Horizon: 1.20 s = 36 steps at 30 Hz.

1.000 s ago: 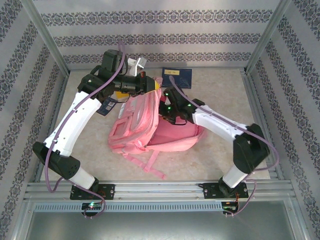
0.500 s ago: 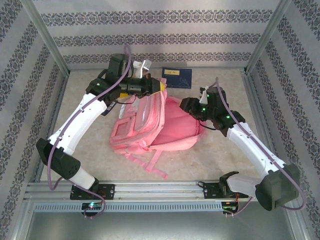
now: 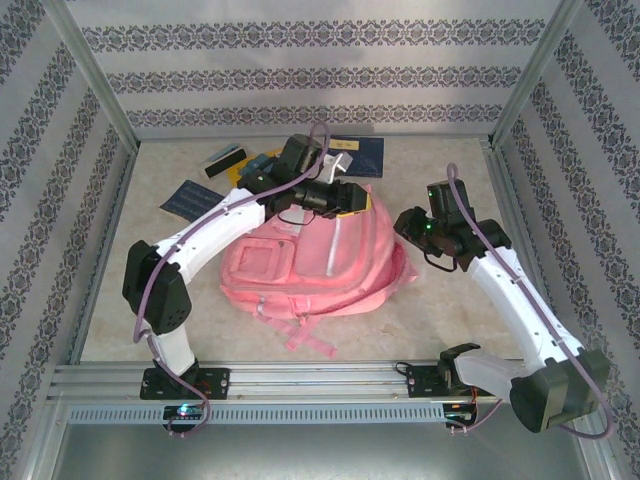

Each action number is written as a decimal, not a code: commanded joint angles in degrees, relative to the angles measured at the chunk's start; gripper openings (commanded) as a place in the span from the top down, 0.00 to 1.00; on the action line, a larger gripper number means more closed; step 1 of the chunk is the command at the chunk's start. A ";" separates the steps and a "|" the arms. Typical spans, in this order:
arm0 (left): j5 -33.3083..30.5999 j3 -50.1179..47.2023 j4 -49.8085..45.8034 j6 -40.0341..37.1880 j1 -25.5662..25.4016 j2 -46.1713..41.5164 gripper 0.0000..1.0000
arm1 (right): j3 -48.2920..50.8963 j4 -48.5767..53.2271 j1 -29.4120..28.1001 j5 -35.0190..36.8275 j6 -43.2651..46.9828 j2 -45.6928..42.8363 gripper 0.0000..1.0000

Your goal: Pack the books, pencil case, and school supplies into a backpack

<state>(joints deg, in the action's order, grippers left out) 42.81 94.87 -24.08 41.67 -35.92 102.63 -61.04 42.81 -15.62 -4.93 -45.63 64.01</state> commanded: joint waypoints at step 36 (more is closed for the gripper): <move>-35.53 24.00 6.22 -21.36 39.91 31.91 0.31 | -0.70 15.05 -1.09 -4.61 8.77 5.32 0.45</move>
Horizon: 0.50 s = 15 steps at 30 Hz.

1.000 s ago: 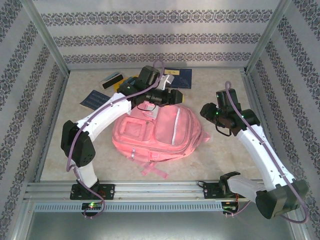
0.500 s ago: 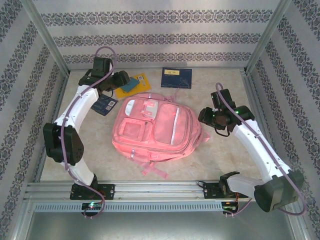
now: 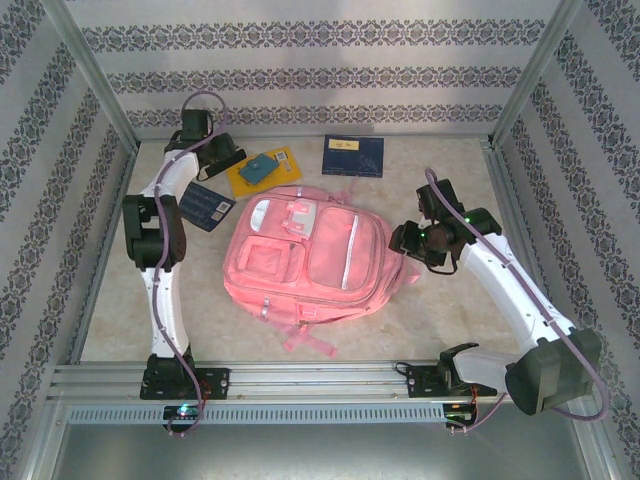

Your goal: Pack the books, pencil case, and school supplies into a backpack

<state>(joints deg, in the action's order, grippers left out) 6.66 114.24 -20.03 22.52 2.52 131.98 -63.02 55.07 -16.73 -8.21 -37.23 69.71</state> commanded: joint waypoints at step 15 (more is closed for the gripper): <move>15.31 20.69 -1.52 1.30 5.21 17.98 0.27 | 1.94 6.10 0.30 -3.16 2.10 -0.45 0.41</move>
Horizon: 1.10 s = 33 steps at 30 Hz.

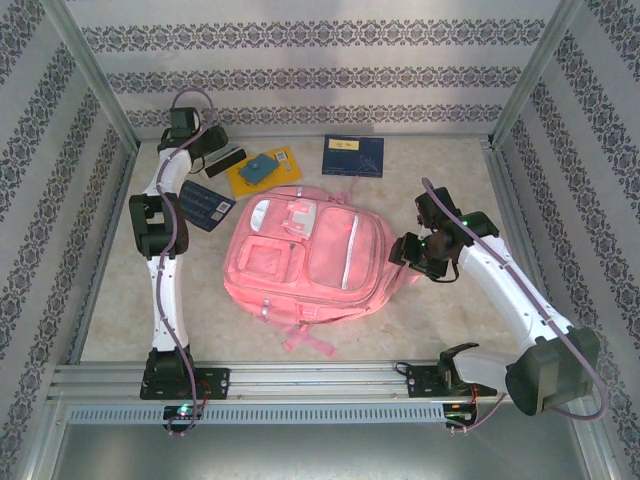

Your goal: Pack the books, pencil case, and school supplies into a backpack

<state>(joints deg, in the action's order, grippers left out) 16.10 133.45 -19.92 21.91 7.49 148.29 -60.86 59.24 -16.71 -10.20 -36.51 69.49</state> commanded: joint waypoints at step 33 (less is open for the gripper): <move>10.36 -25.59 -14.26 -1.08 -5.02 -14.58 0.58 | 9.52 -3.25 1.86 -6.68 -1.72 -8.09 0.38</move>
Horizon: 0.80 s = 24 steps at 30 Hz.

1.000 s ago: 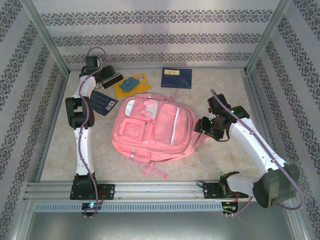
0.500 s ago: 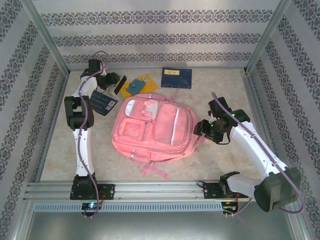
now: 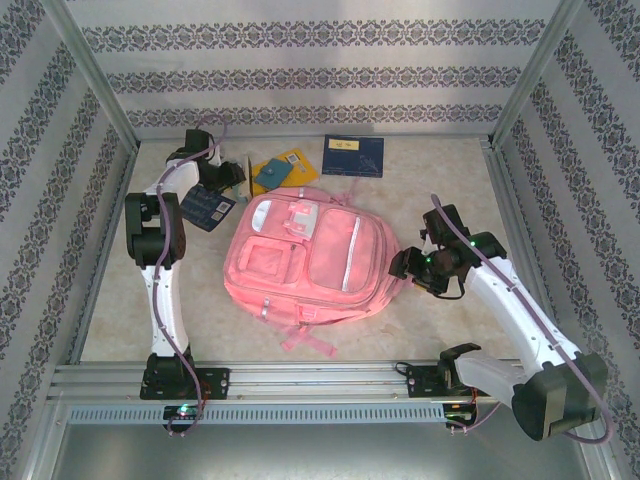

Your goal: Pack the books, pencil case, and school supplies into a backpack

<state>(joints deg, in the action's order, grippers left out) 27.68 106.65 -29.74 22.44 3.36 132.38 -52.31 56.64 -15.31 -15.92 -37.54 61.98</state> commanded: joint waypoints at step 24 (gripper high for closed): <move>-0.44 -0.79 6.27 6.41 -0.72 -11.18 0.83 | -6.14 0.97 0.51 3.61 2.88 -1.19 0.36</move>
<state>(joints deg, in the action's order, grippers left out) 27.75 105.58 -26.96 27.92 3.36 127.63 -56.40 56.47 -15.11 -14.22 -36.25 61.63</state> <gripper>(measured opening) 0.286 0.641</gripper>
